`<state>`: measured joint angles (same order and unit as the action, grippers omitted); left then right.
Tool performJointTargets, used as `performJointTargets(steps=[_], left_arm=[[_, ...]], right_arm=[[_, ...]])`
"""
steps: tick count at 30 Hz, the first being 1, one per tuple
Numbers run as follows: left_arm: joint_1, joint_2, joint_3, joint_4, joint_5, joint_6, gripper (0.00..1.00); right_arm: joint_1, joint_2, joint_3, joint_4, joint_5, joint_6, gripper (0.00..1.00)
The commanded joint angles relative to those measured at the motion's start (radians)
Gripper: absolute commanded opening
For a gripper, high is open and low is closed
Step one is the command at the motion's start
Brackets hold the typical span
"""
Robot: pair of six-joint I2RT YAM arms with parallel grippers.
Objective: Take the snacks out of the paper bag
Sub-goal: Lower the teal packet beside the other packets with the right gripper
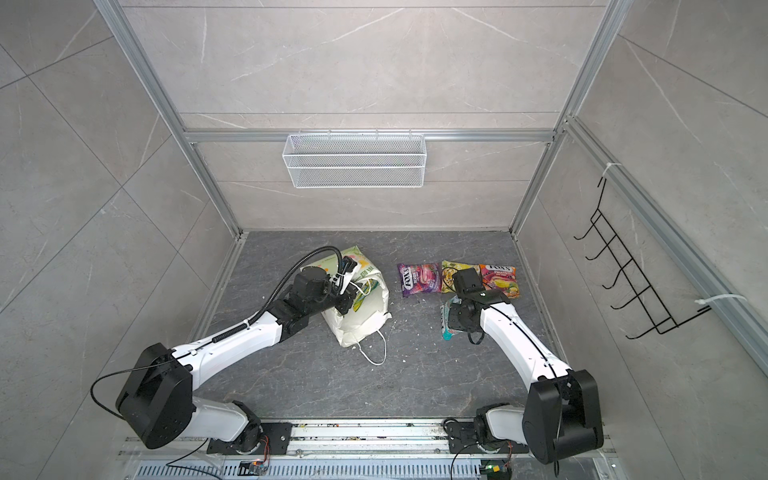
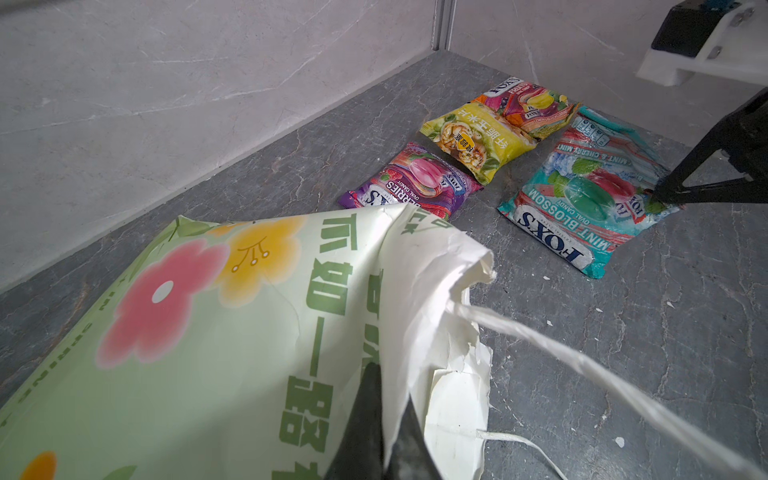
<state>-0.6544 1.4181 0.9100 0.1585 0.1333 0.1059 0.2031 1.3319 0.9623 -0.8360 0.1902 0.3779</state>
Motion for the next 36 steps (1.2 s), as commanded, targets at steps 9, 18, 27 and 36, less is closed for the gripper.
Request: performJointTargets(steps=[9, 18, 27, 36], left_arm=[[0.002, -0.004, 0.01, 0.063, 0.023, -0.008, 0.0], [0.002, 0.002, -0.014, 0.096, 0.01, -0.011, 0.0], [0.002, -0.014, -0.013, 0.077, 0.002, -0.002, 0.0], [0.001, -0.014, -0.019, 0.078, 0.011, -0.02, 0.0]], right_arm=[[-0.003, 0.047, 0.107, -0.142, 0.288, 0.083, 0.36], [0.111, 0.033, 0.076, 0.044, -0.082, 0.039, 0.54], [0.187, 0.284, 0.109, 0.03, 0.087, 0.127, 0.55], [0.186, 0.361, 0.094, 0.033, 0.219, 0.168, 0.6]])
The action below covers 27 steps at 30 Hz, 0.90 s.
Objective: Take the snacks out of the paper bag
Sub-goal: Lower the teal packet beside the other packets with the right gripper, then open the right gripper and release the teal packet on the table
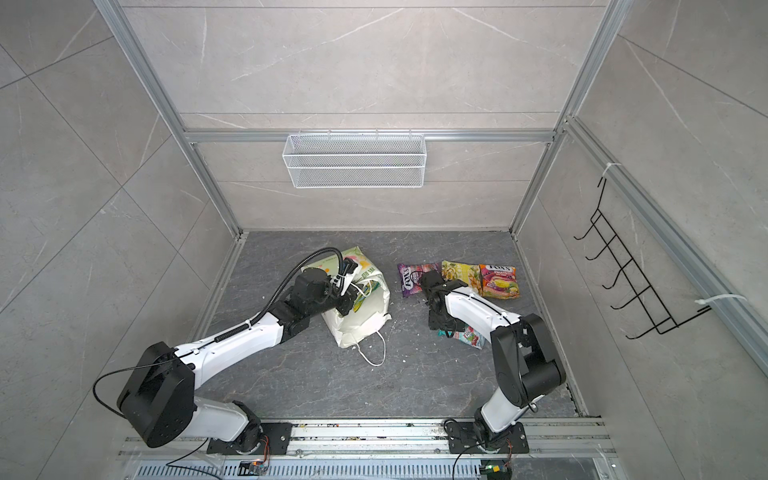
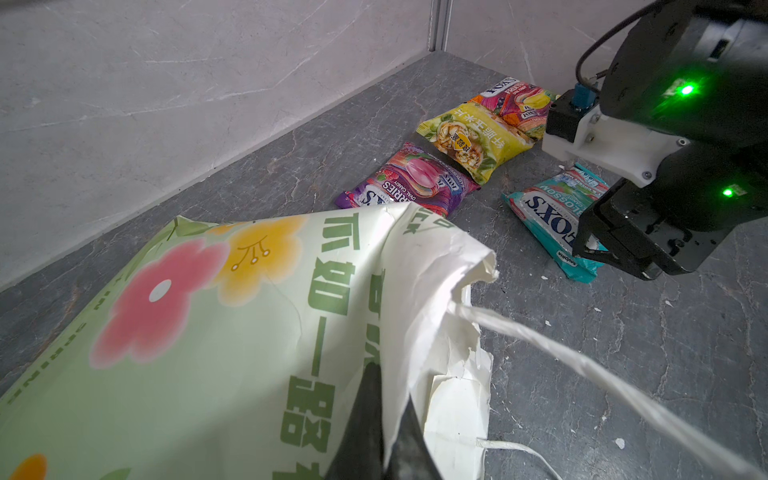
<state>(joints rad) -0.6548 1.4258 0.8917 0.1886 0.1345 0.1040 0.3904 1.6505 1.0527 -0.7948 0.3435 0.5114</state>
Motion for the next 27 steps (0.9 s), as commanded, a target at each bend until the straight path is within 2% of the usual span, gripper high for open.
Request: performJointTargets(steps=[1, 7, 14, 27], left_arm=[[0.001, -0.022, 0.005, 0.041, 0.013, -0.022, 0.0], [0.002, -0.045, 0.002, 0.028, 0.005, -0.009, 0.0], [0.003, -0.055, -0.026, 0.047, -0.016, 0.002, 0.0], [0.002, -0.05, -0.012, 0.041, 0.007, 0.008, 0.0]], right_arm=[[-0.005, 0.057, 0.008, -0.008, 0.059, 0.037, 0.59], [-0.028, 0.073, 0.019, -0.02, 0.07, 0.044, 0.52], [-0.076, 0.089, 0.035, -0.052, 0.1, -0.013, 0.37], [-0.158, 0.195, 0.089, -0.087, 0.212, -0.08, 0.33]])
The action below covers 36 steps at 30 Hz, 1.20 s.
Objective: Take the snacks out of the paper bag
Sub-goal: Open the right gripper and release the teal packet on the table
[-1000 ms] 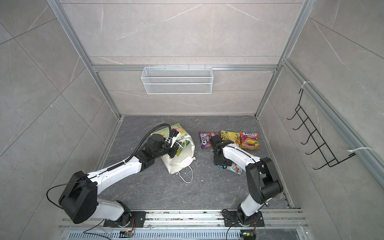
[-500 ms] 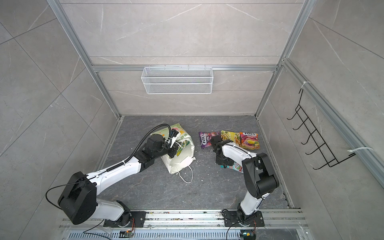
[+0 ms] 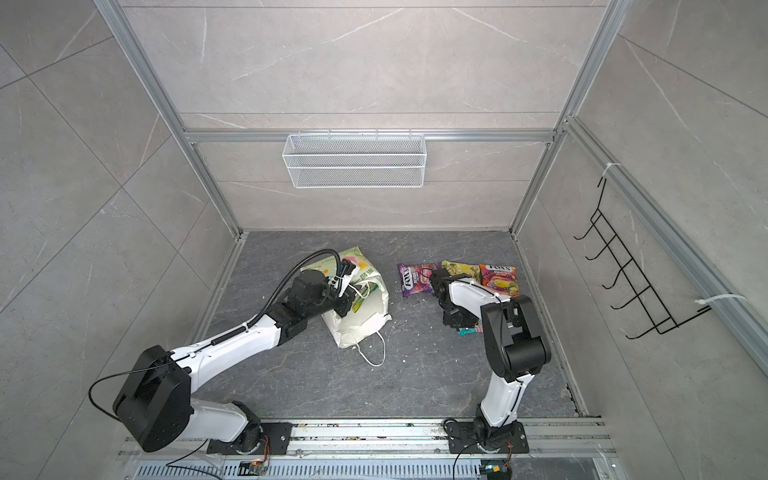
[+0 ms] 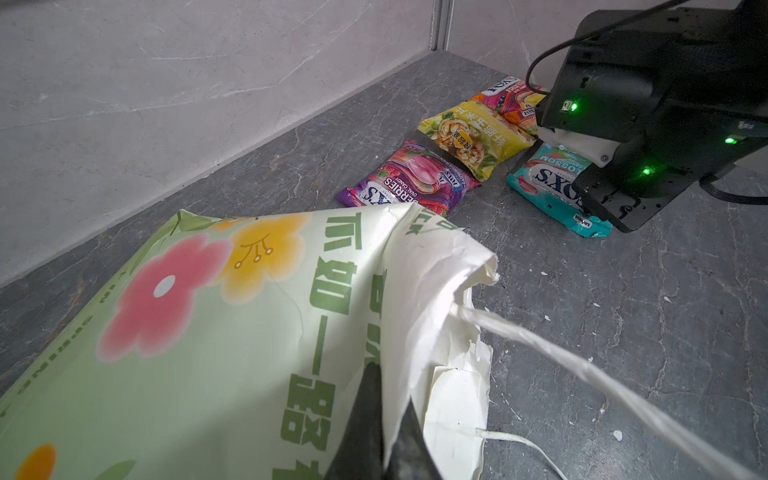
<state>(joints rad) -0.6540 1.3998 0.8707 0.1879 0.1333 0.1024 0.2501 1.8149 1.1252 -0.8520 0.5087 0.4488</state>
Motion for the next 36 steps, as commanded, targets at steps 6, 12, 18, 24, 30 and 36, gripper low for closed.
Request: performJointTargets(steps=[6, 12, 18, 24, 30, 36], left_arm=[[0.001, -0.029, 0.017, 0.032, 0.012, 0.011, 0.0], [0.001, -0.018, 0.028, 0.029, 0.017, 0.018, 0.0], [0.002, -0.016, 0.037, 0.02, 0.021, 0.025, 0.0], [0.001, -0.01, 0.052, 0.016, 0.026, 0.027, 0.0], [0.0, -0.015, 0.068, -0.004, 0.036, 0.025, 0.0], [0.002, -0.022, 0.053, -0.009, 0.025, 0.032, 0.0]], right_arm=[[-0.075, 0.017, 0.013, -0.006, -0.035, 0.022, 0.33], [-0.103, 0.013, 0.013, 0.008, -0.049, 0.027, 0.33], [-0.143, 0.017, 0.011, -0.004, 0.008, 0.002, 0.33], [-0.152, -0.006, 0.025, 0.005, -0.007, 0.0, 0.36], [-0.153, -0.063, 0.06, -0.018, -0.09, -0.005, 0.37], [-0.149, -0.254, 0.036, 0.015, -0.245, -0.015, 0.41]])
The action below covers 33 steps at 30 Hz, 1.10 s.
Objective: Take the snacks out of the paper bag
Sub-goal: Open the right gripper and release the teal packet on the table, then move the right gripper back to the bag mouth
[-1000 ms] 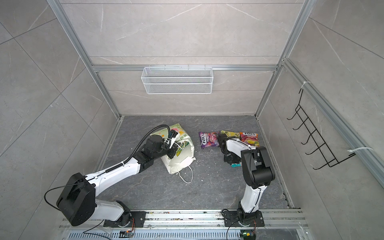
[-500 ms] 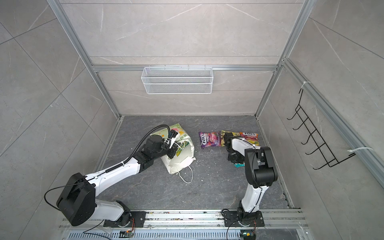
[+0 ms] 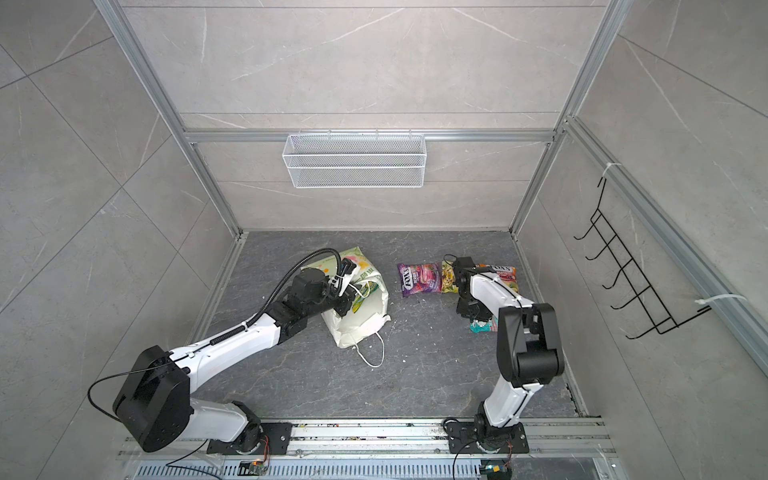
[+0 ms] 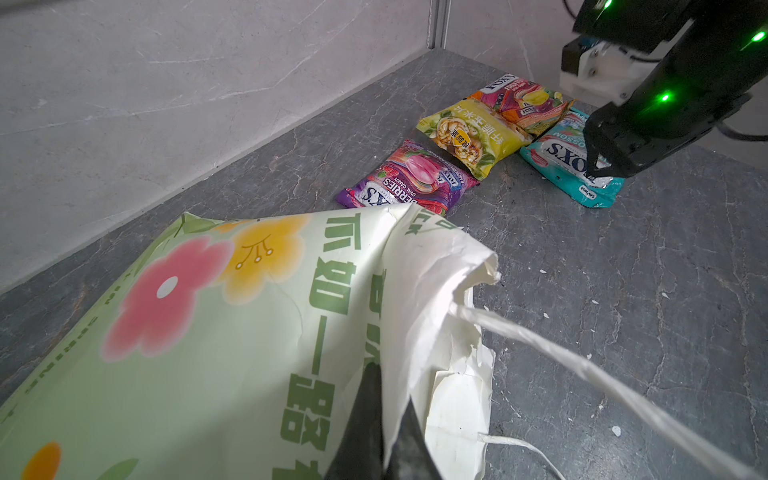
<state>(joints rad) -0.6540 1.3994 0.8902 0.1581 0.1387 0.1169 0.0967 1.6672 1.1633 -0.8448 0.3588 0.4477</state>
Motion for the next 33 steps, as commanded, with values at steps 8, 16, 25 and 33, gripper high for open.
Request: performJointTargets(steps=[8, 16, 25, 33], left_arm=[[0.001, -0.025, 0.03, 0.014, 0.014, 0.02, 0.0], [0.001, -0.013, 0.042, 0.012, 0.021, 0.014, 0.0], [0.0, -0.013, 0.056, -0.01, 0.018, 0.017, 0.0], [0.0, -0.013, 0.059, -0.009, 0.018, 0.011, 0.0]], right_arm=[[0.136, -0.483, -0.203, 0.356, -0.443, -0.002, 0.4], [0.424, -0.595, -0.438, 0.782, -0.451, 0.198, 0.3], [0.704, -0.364, -0.459, 0.978, -0.294, 0.293, 0.27], [0.855, -0.166, -0.411, 1.116, -0.194, 0.334, 0.21]])
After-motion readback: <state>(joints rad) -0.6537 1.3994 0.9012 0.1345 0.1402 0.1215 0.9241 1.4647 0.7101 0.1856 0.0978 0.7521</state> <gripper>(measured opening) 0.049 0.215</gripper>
